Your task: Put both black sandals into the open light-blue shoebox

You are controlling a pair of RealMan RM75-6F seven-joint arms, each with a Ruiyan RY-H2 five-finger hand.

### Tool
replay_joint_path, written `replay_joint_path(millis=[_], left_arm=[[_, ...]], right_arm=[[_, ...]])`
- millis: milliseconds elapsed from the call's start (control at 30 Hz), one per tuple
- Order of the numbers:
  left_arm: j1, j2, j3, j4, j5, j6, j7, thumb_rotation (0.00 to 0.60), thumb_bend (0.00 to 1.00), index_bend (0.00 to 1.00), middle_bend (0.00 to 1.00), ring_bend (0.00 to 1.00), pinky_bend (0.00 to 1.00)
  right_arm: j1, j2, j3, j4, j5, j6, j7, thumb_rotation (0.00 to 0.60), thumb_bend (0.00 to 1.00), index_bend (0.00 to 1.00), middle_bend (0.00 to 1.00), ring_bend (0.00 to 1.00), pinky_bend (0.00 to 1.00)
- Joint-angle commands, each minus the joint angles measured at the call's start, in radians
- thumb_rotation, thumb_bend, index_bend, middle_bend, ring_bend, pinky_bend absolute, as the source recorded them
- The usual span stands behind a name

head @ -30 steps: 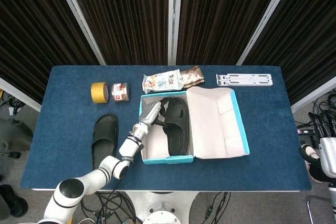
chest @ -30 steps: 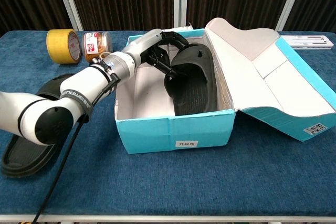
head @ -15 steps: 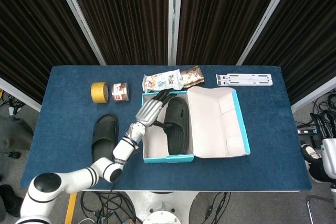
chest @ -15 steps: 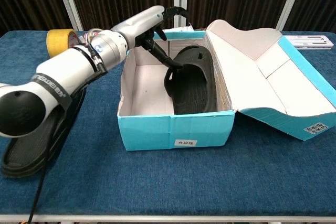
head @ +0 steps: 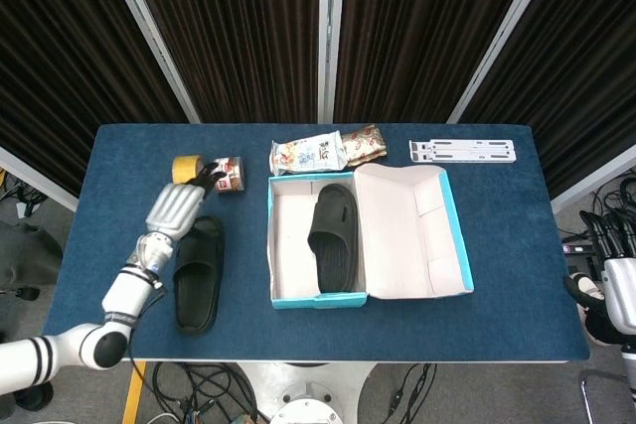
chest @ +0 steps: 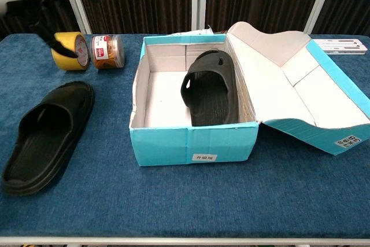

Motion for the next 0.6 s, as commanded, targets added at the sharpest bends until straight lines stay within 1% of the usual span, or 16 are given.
replay_joint_path(millis=[33,133,233,400,600], left_arm=[[0.027,0.061,0.072,-0.036,-0.115,-0.072,0.042,0.6,0.0,0.14,0.06,0.44,0.61],[0.011,0.062,0.101,-0.02,-0.182,-0.138,0.048,0.6,0.0,0.14,0.06,0.46,0.63],[-0.005,0.046,0.118,0.009,-0.237,-0.169,0.047,0.6,0.0,0.13,0.06,0.46,0.65],[-0.031,0.005,0.132,0.059,-0.303,-0.196,0.047,0.6,0.0,0.13,0.06,0.47,0.66],[-0.066,-0.013,0.143,0.088,-0.354,-0.252,0.033,0.6,0.0,0.13,0.08,0.5,0.67]], right_arm=[[0.003,-0.003,-0.001,0.001,-0.003,-0.002,0.0,0.6,0.11,0.01,0.13,0.02,0.1],[0.006,-0.005,-0.002,0.001,-0.002,-0.008,-0.001,0.6,0.11,0.01,0.13,0.02,0.1],[0.007,-0.005,-0.002,0.0,0.0,-0.01,-0.001,0.6,0.11,0.01,0.13,0.02,0.1],[0.008,-0.005,-0.002,-0.001,0.001,-0.011,-0.004,0.6,0.11,0.01,0.13,0.02,0.1],[0.008,-0.009,-0.003,-0.001,0.003,-0.013,-0.005,0.6,0.11,0.01,0.13,0.02,0.1]])
